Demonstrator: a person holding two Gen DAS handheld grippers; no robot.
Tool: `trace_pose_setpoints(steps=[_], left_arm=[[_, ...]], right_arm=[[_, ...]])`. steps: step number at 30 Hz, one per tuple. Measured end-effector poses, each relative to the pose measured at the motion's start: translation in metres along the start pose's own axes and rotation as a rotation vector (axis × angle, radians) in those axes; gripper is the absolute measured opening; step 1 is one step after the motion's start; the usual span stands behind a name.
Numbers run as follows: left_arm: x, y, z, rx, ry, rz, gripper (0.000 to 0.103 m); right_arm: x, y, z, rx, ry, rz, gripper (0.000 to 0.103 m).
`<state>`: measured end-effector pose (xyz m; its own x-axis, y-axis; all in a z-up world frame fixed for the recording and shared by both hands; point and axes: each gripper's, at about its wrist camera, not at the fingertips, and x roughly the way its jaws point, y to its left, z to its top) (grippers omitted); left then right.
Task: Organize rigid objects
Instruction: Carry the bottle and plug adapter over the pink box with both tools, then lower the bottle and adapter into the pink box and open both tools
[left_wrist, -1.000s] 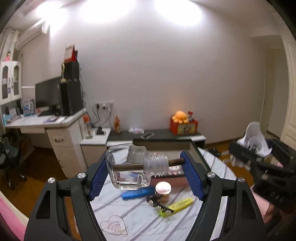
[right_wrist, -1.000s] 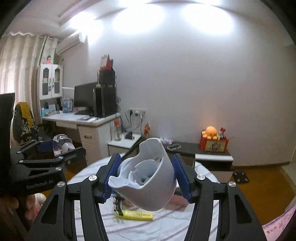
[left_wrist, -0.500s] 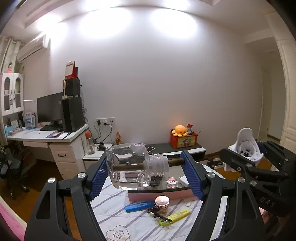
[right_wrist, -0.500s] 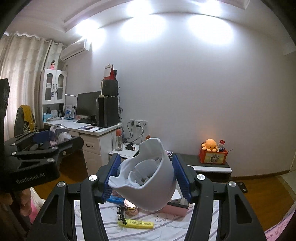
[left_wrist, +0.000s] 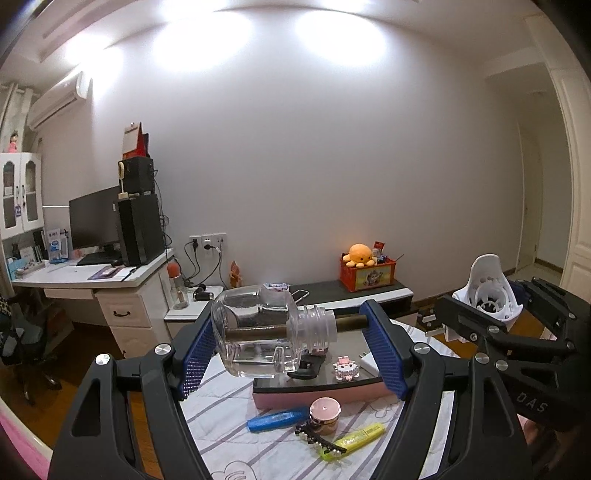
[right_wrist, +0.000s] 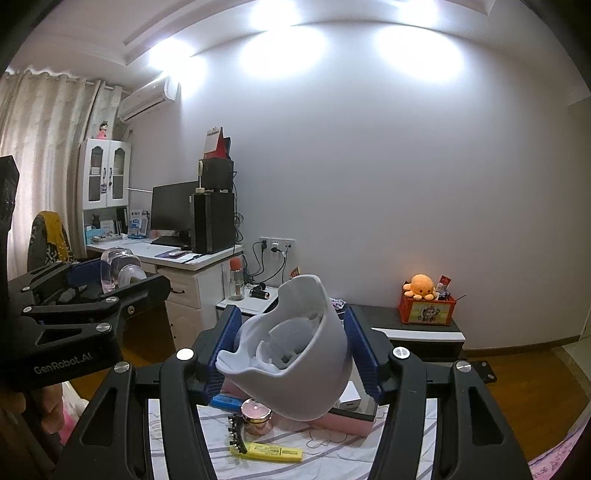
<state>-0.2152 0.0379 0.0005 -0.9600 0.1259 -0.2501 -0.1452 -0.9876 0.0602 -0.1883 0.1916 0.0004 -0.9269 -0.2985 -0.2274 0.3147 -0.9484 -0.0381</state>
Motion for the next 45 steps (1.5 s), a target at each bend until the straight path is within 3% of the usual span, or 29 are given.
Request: trace_pose_setpoints(steps=[13, 26, 35, 40, 42, 45], left_arm=[[0.11, -0.013, -0.007, 0.055, 0.125, -0.04, 0.077], [0.242, -0.013, -0.08, 0.02, 0.395, -0.079, 0.077], [0.262, -0.02, -0.107, 0.02, 0.443, -0.078, 0.077], [0.268, -0.013, -0.11, 0.006, 0.453, -0.044, 0.089], [0.269, -0.011, -0.111, -0.004, 0.458, -0.042, 0.095], [0.269, -0.01, -0.113, -0.005, 0.459, -0.049, 0.096]], right_arm=[[0.081, -0.043, -0.014, 0.058, 0.086, -0.004, 0.059], [0.189, -0.09, -0.082, 0.142, 0.298, 0.006, 0.06], [0.227, -0.094, -0.115, 0.173, 0.38, 0.029, 0.06], [0.228, -0.091, -0.117, 0.175, 0.375, 0.026, 0.061], [0.224, -0.092, -0.116, 0.18, 0.351, 0.003, 0.079], [0.221, -0.094, -0.114, 0.184, 0.341, -0.01, 0.082]])
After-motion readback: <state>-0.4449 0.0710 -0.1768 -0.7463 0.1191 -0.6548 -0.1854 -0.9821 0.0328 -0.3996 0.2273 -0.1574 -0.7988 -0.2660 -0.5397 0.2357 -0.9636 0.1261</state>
